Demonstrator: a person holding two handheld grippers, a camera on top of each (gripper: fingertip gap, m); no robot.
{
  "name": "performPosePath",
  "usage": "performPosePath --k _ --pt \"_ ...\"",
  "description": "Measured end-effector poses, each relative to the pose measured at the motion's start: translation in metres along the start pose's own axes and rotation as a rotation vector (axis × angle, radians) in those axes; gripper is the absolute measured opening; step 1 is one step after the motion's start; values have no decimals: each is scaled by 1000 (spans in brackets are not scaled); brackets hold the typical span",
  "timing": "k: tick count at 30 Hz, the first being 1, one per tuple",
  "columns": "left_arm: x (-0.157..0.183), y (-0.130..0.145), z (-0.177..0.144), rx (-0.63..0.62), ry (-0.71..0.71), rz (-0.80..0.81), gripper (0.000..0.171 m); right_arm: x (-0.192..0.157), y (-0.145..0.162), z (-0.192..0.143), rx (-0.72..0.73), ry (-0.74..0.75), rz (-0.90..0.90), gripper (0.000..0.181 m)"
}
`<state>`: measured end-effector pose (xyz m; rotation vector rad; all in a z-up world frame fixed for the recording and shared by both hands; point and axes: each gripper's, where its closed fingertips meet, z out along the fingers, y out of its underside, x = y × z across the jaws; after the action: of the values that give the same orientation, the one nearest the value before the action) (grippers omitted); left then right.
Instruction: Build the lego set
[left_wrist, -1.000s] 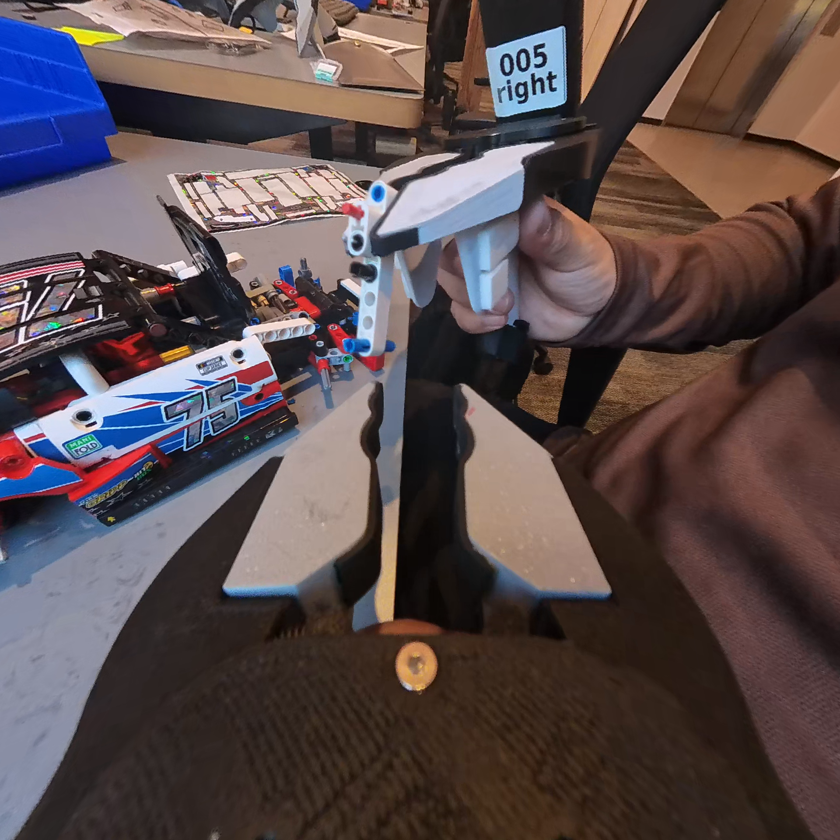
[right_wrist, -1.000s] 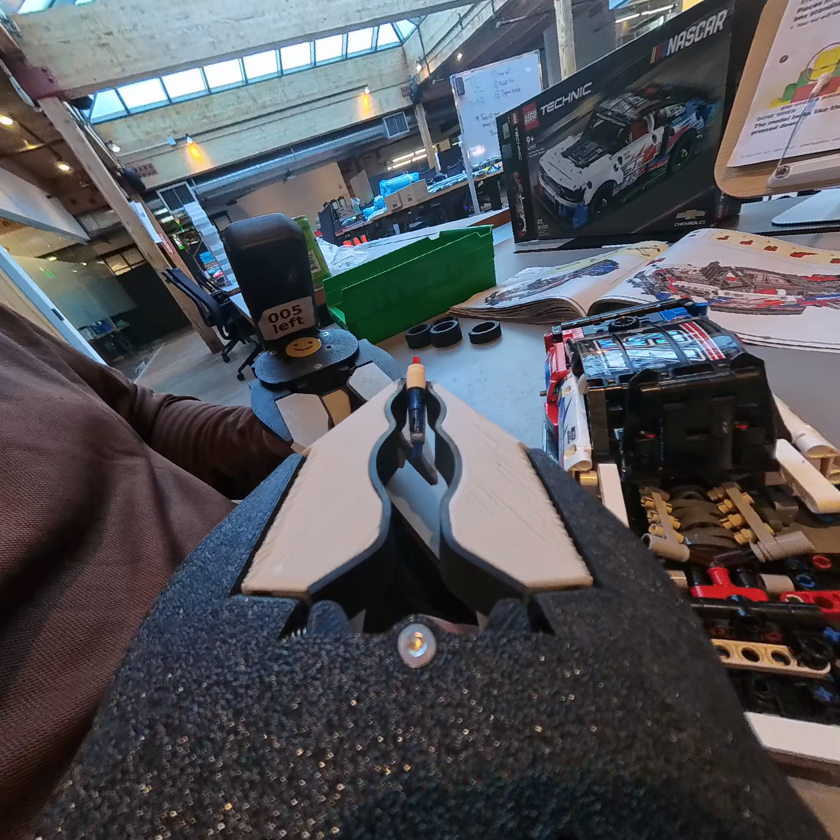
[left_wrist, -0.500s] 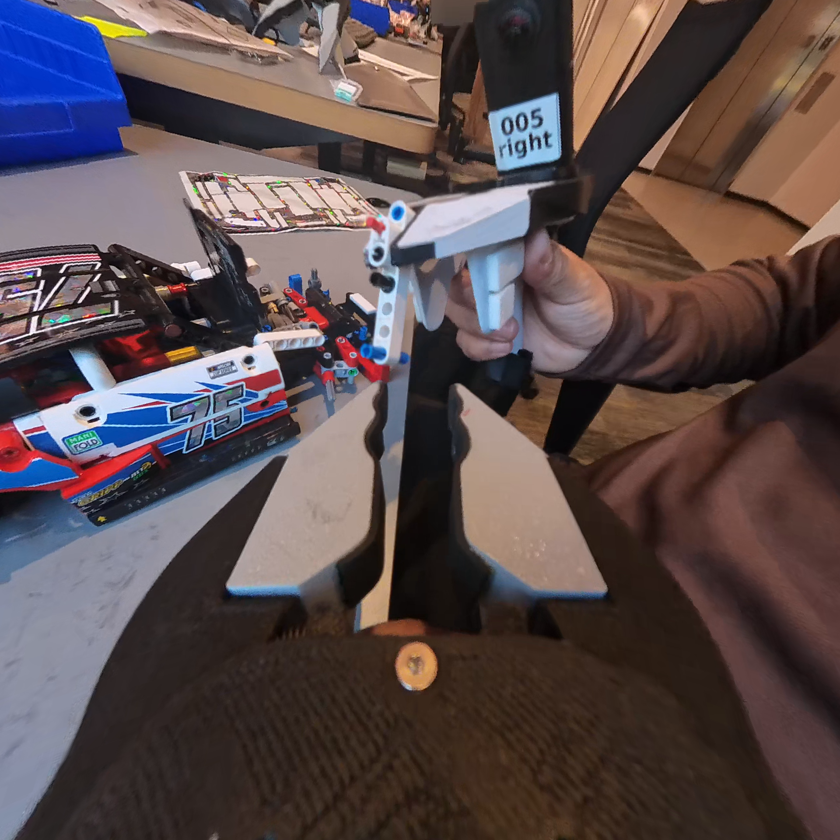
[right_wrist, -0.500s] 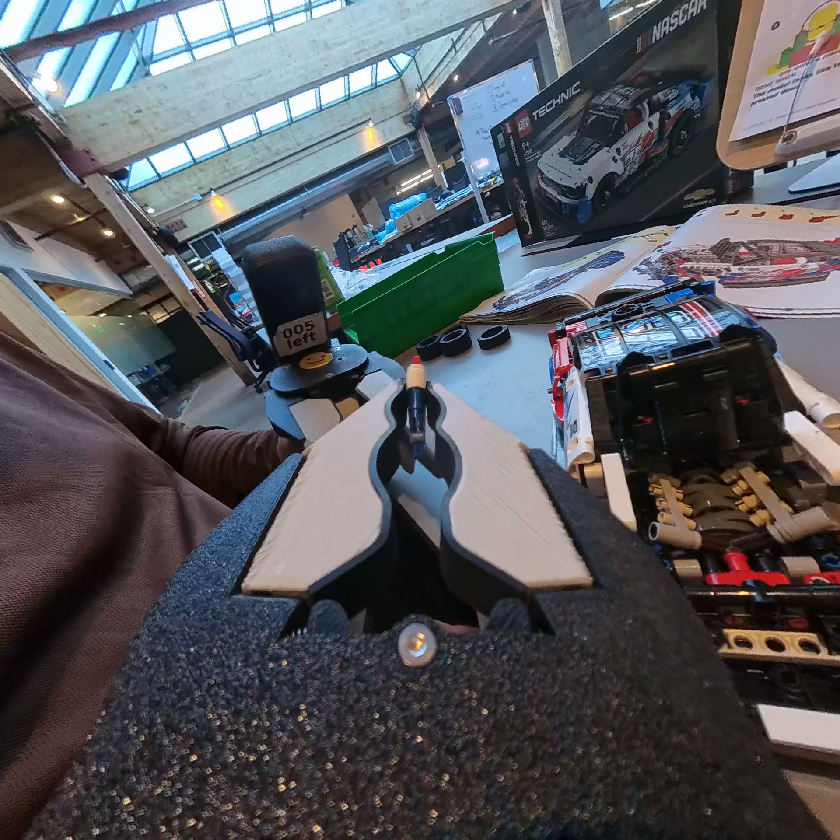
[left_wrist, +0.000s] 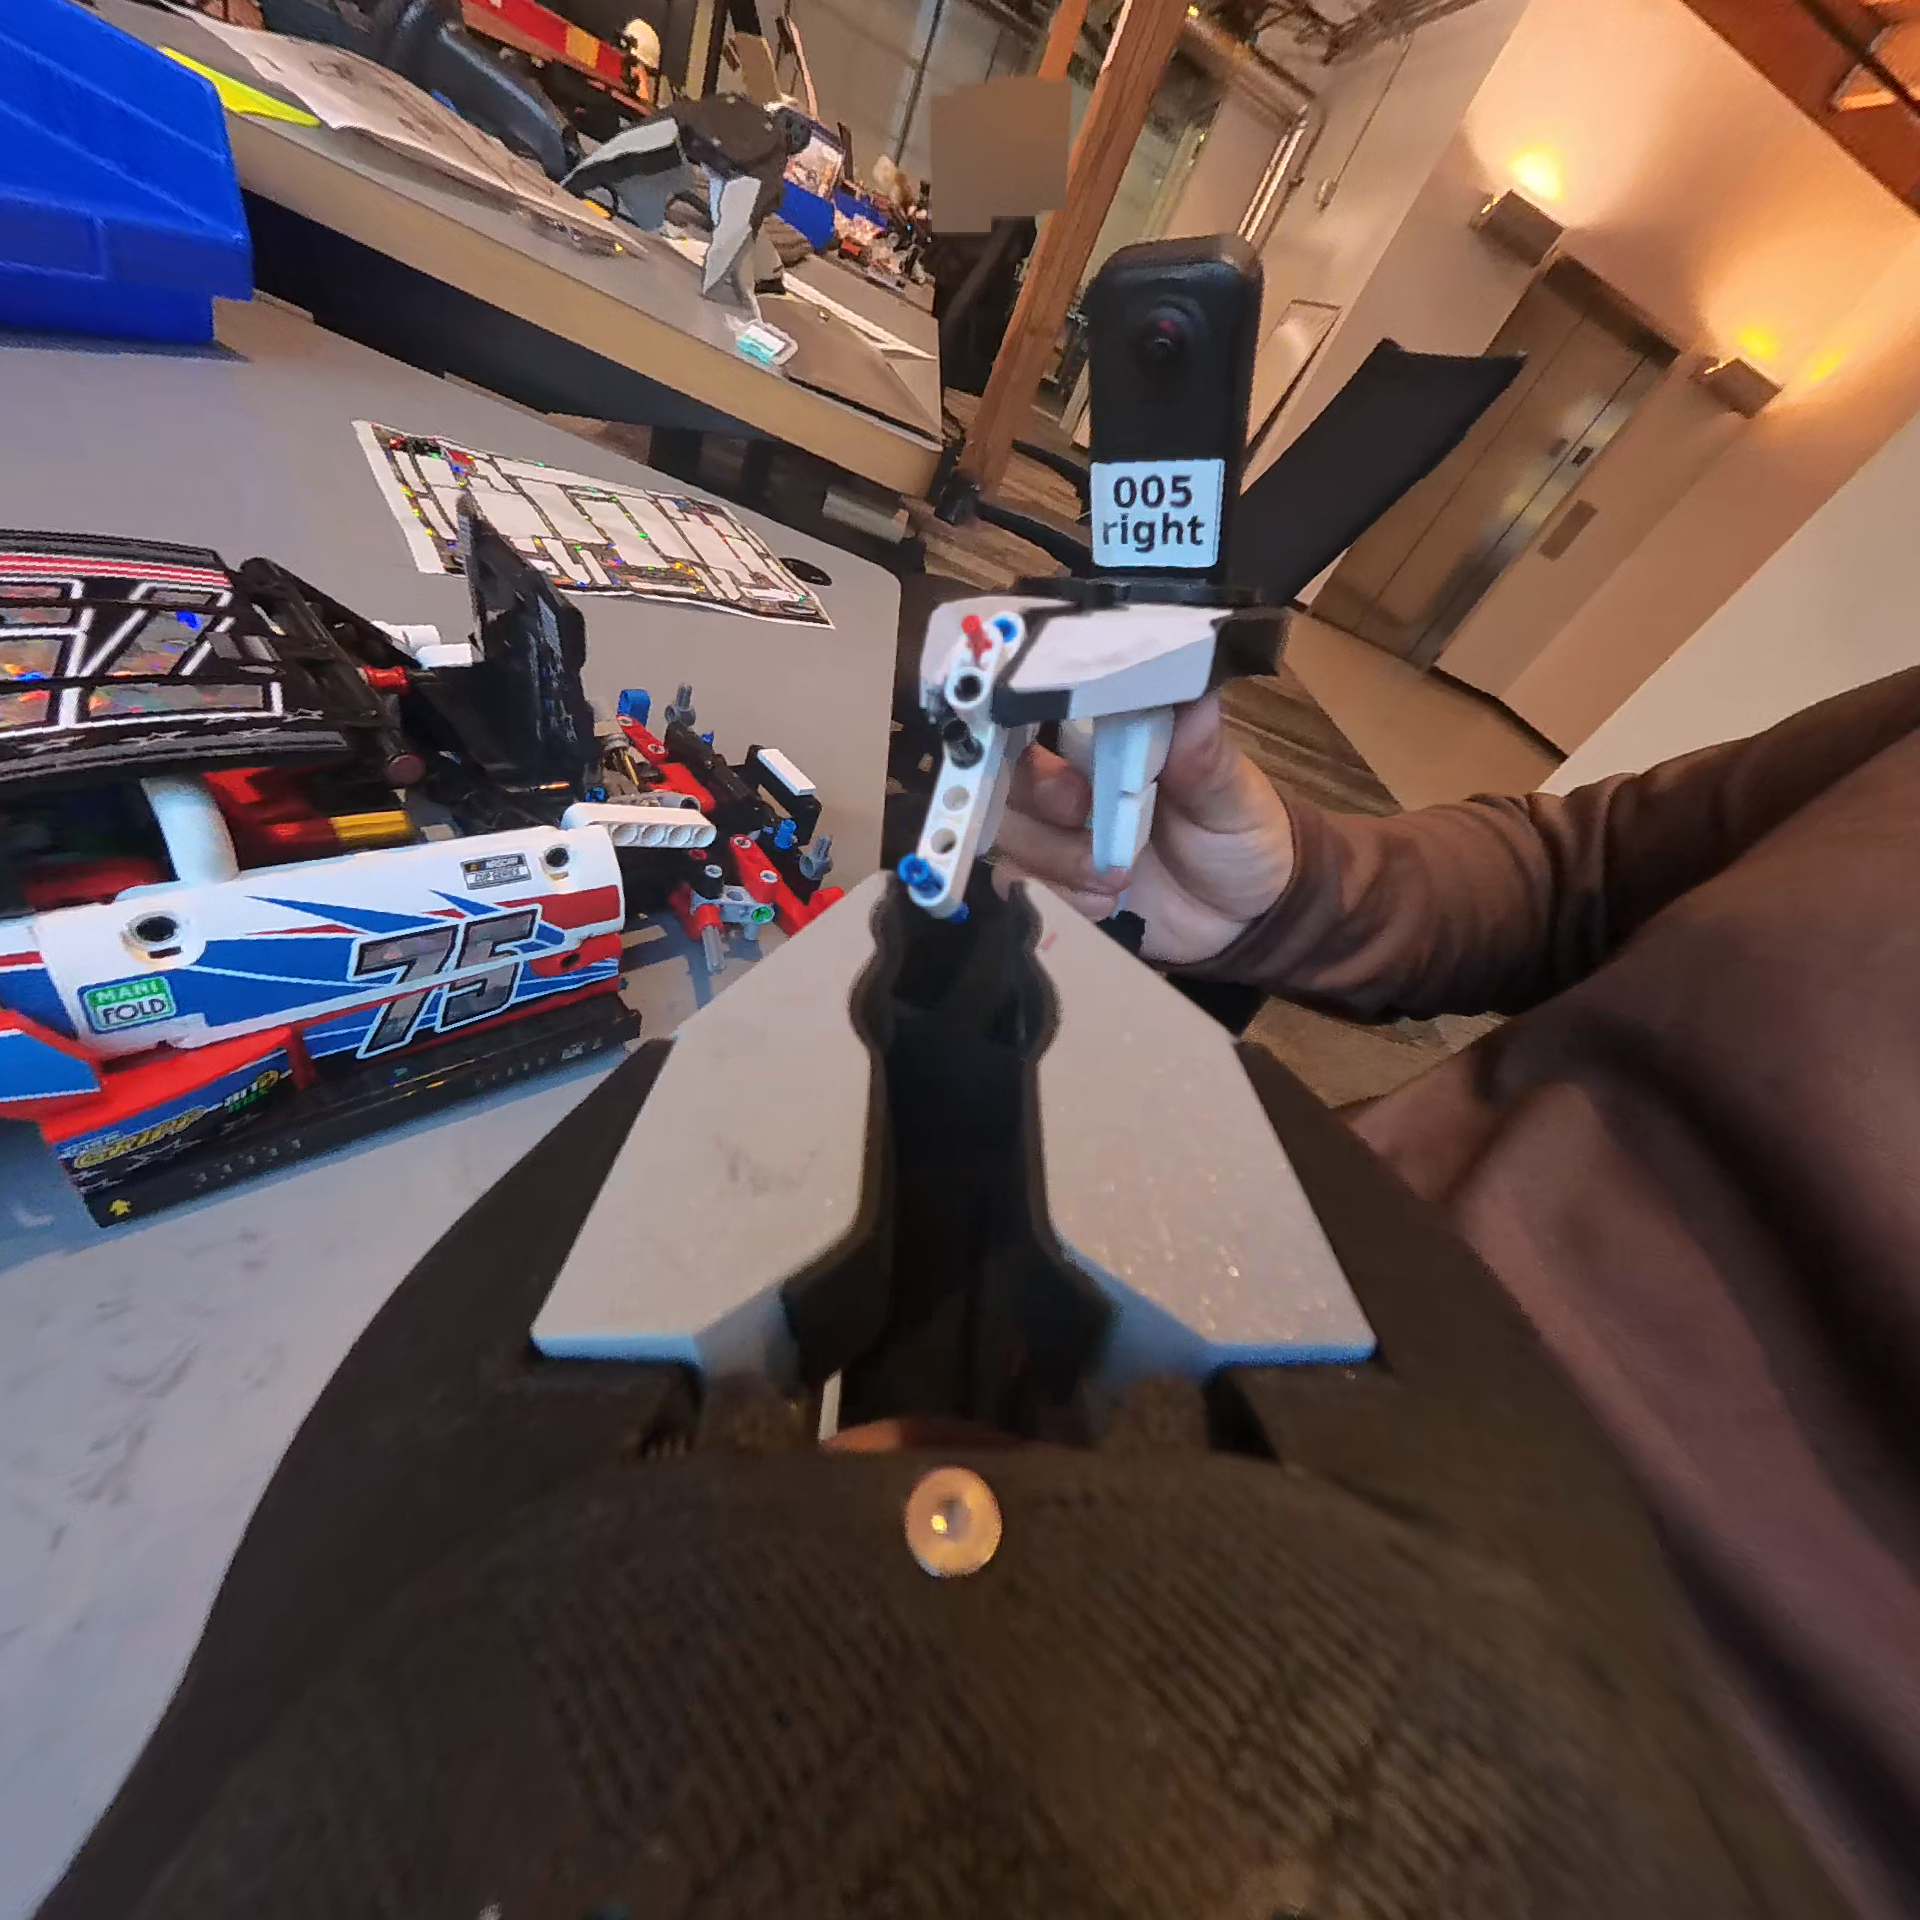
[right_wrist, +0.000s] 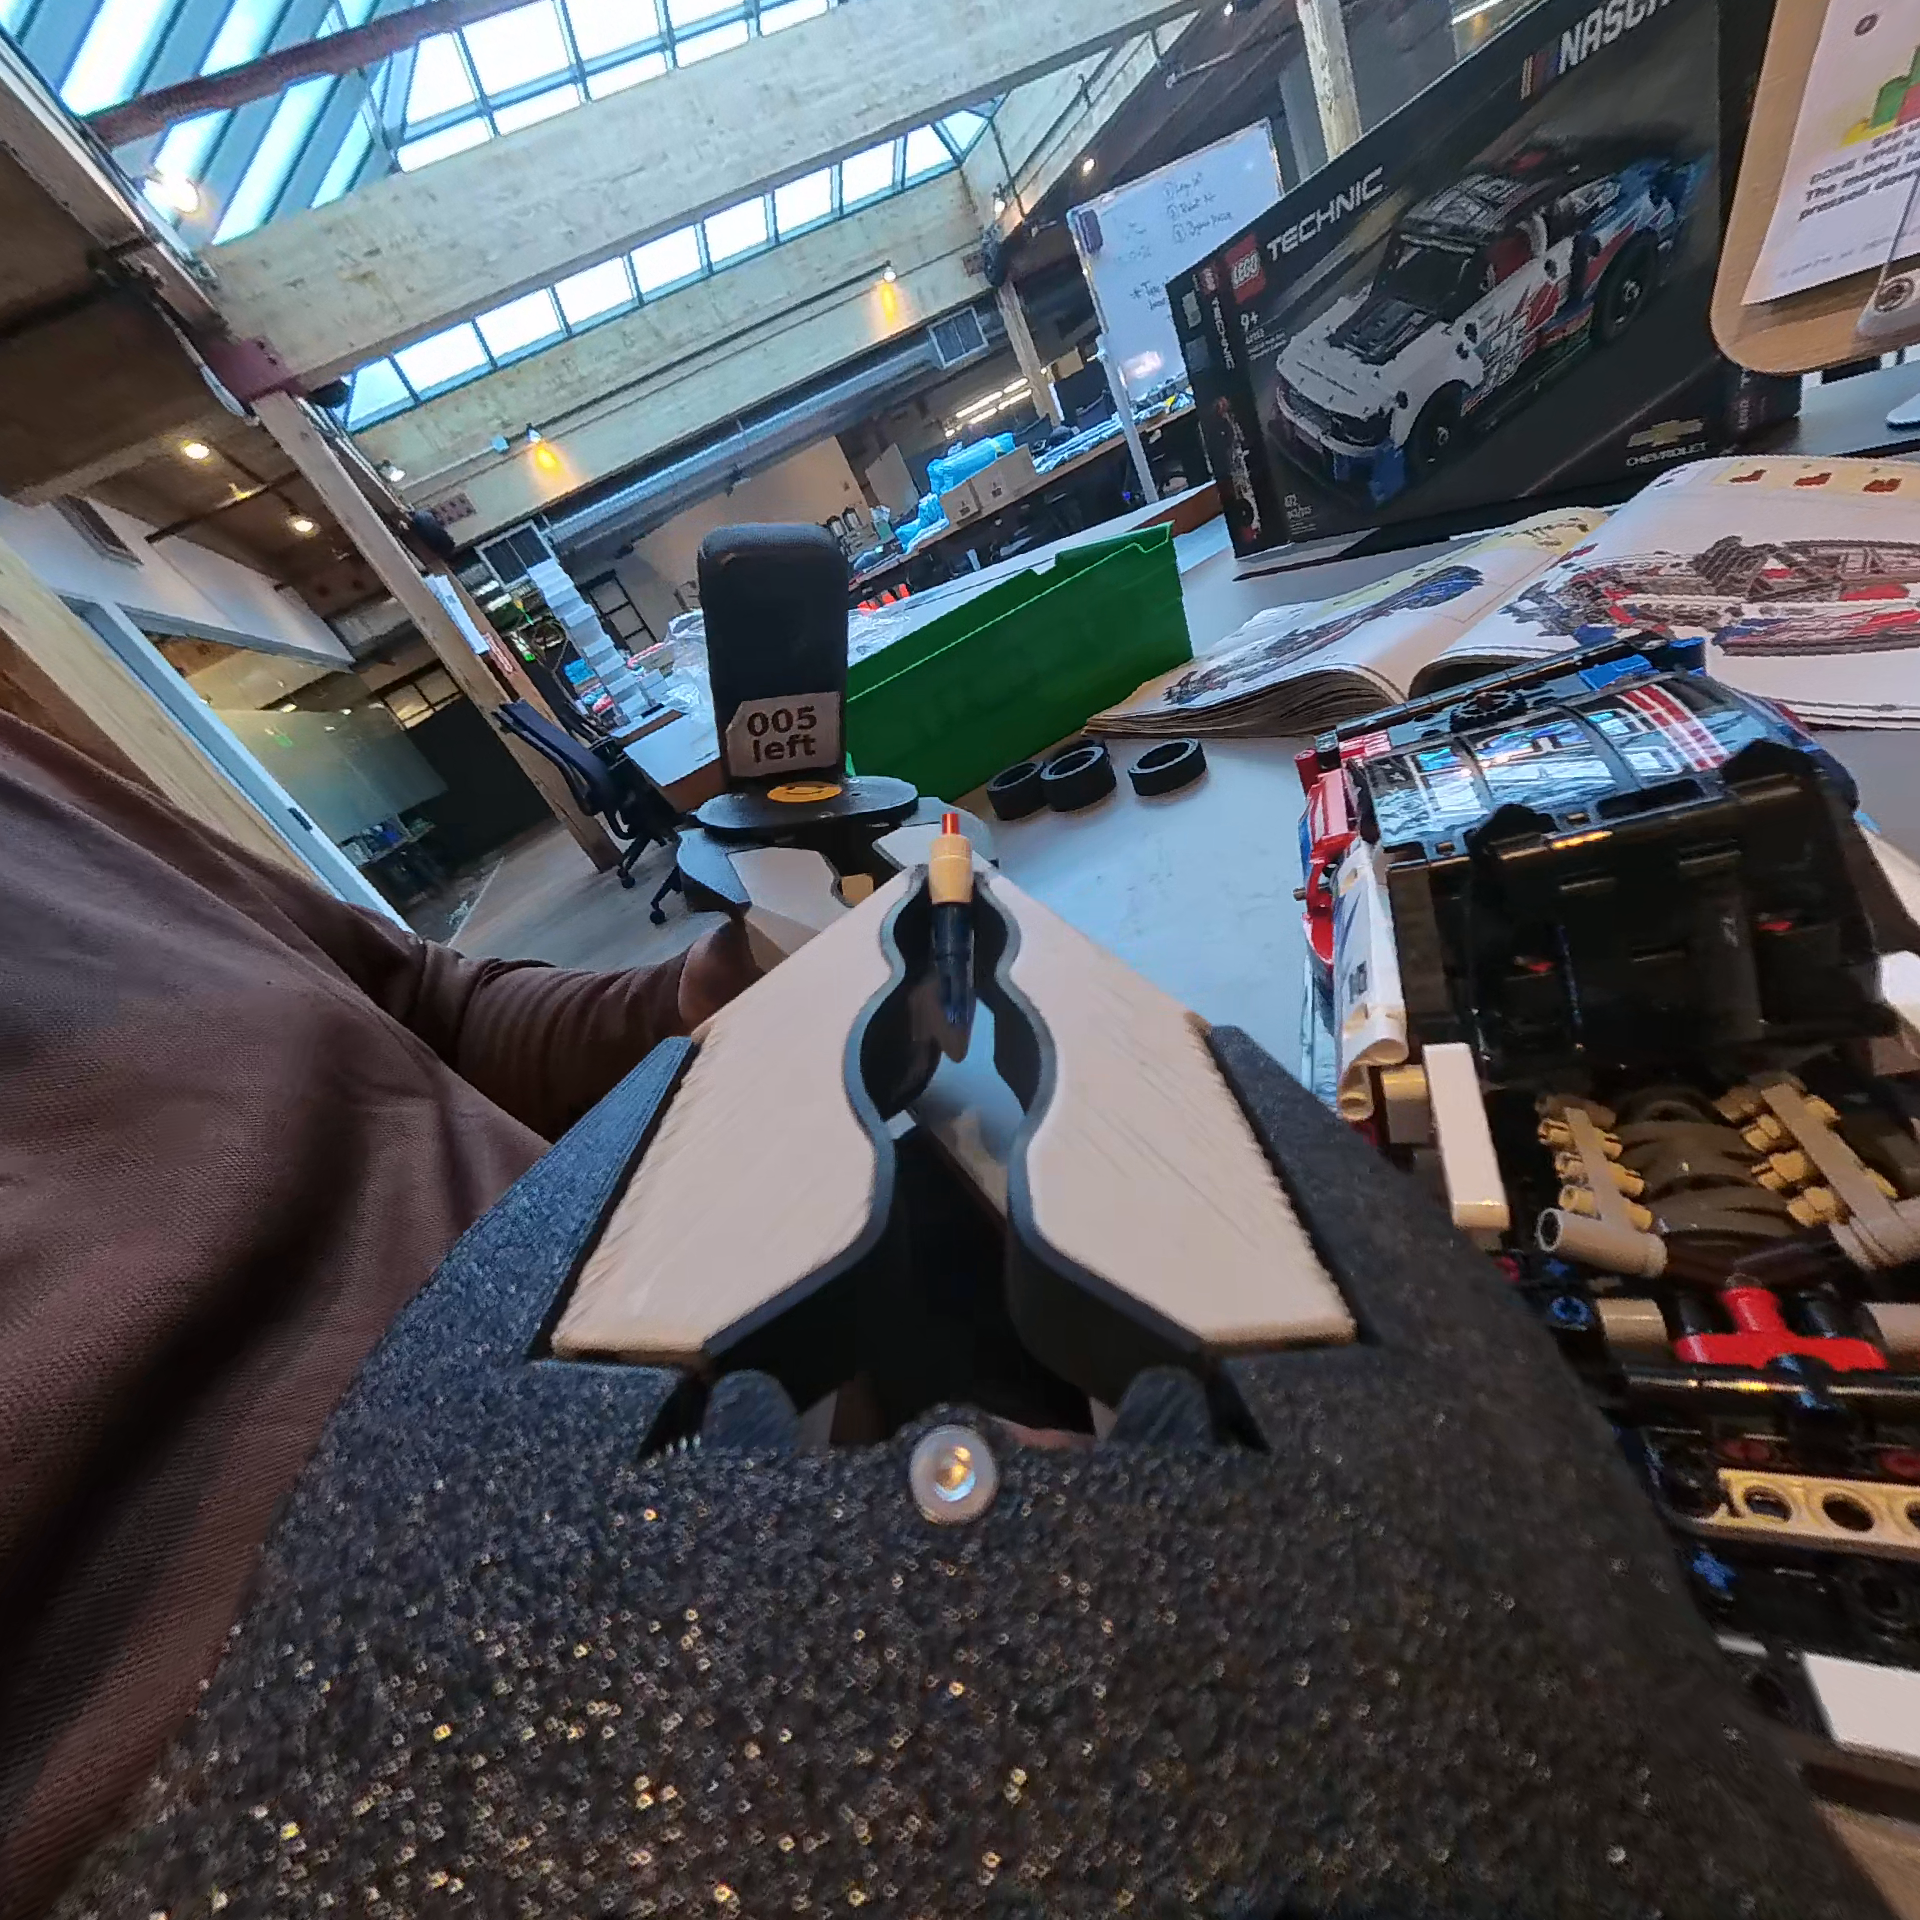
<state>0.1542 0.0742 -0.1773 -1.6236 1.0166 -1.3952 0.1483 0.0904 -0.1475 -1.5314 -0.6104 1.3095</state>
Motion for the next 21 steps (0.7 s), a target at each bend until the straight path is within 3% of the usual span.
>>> performPosePath --k 3,10,13,16,21 --pt "3 1 0 2 16 -12 7 -4 1 3 -2 -24 -4 8" --pt "0 2 -3 -14 51 -105 6 0 4 3 -30 3 -21 9" --pt "-8 6 -6 -68 24 -131 5 10 13 2 -115 59 -90 25" --pt "-15 20 -10 -187 37 -219 4 23 17 -8 -223 162 -256 45" --pt "-26 51 -14 -376 32 -337 4 30 14 -28 -379 337 -662 45"
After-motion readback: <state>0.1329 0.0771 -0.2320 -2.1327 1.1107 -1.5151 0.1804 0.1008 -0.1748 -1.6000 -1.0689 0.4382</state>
